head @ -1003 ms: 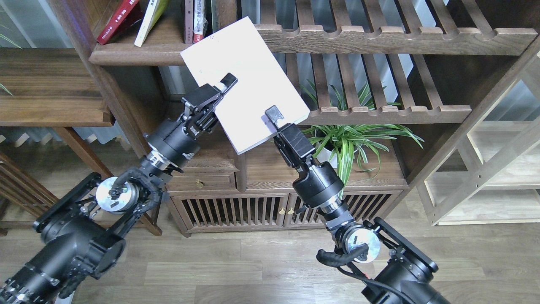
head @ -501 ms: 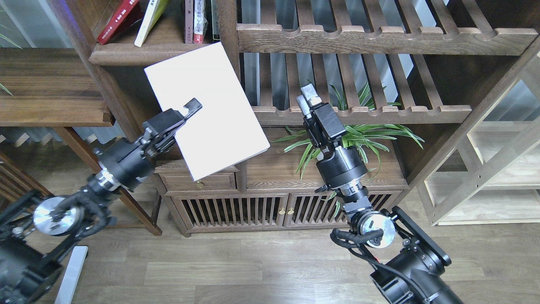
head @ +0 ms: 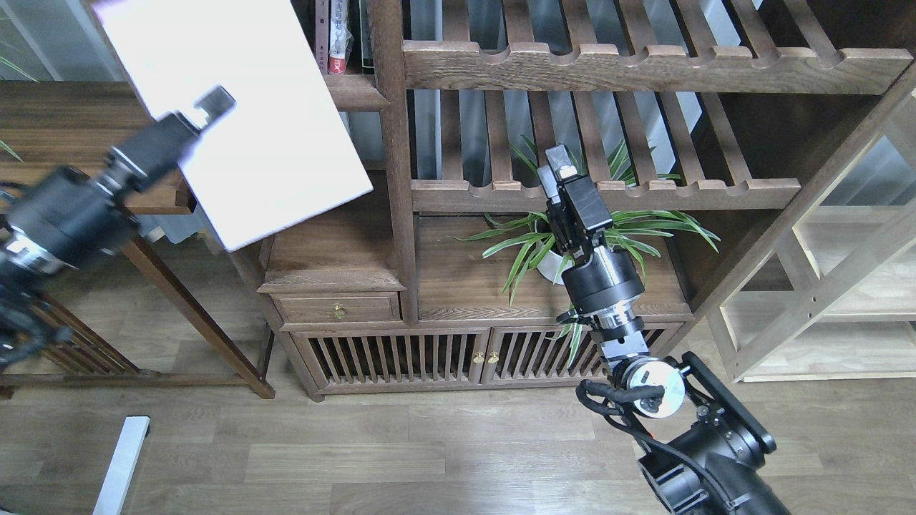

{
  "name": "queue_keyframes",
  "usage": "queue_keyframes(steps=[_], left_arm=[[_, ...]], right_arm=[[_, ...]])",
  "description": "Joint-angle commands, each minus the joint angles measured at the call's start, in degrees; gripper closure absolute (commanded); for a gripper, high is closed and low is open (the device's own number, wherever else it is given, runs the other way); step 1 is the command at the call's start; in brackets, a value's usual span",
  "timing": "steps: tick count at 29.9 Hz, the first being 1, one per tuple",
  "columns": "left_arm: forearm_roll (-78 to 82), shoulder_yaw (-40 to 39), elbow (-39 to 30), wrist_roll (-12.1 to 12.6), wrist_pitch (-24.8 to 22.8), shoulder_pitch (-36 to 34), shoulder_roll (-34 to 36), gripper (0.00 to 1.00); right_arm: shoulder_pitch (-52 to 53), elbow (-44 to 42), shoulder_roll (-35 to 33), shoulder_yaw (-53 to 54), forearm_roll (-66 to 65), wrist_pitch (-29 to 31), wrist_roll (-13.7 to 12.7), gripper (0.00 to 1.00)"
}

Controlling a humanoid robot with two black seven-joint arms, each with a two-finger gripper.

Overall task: Organize books on shelf
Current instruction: 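Release with the right gripper and lift the white book up with the left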

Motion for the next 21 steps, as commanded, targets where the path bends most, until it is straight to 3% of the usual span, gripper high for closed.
queue_keyframes(steps=[1, 8, 17, 21], left_arm=[[3.5, -8.1, -1.8, 0.2, 0.0, 0.2, 0.9, 1.0], [12.0, -20.3, -3.3, 0.8, 0.0, 0.3, 0.9, 1.0], [19.3, -24.2, -4.1, 0.2, 0.0, 0.3, -0.2, 1.0], [23.5, -25.1, -4.0, -0.1, 0.0, 0.2, -4.1, 1.0]], right_arm=[[0.0, -0.3, 0.0, 0.1, 0.0, 0.0, 0.1, 0.35], [0.0, -2.0, 0.0, 0.0, 0.0, 0.0, 0.2, 0.35], [0.8, -2.7, 0.0, -0.7, 0.0, 0.0, 0.2, 0.35], [0.1, -3.1, 0.0, -0.3, 0.1, 0.0, 0.2, 0.35]])
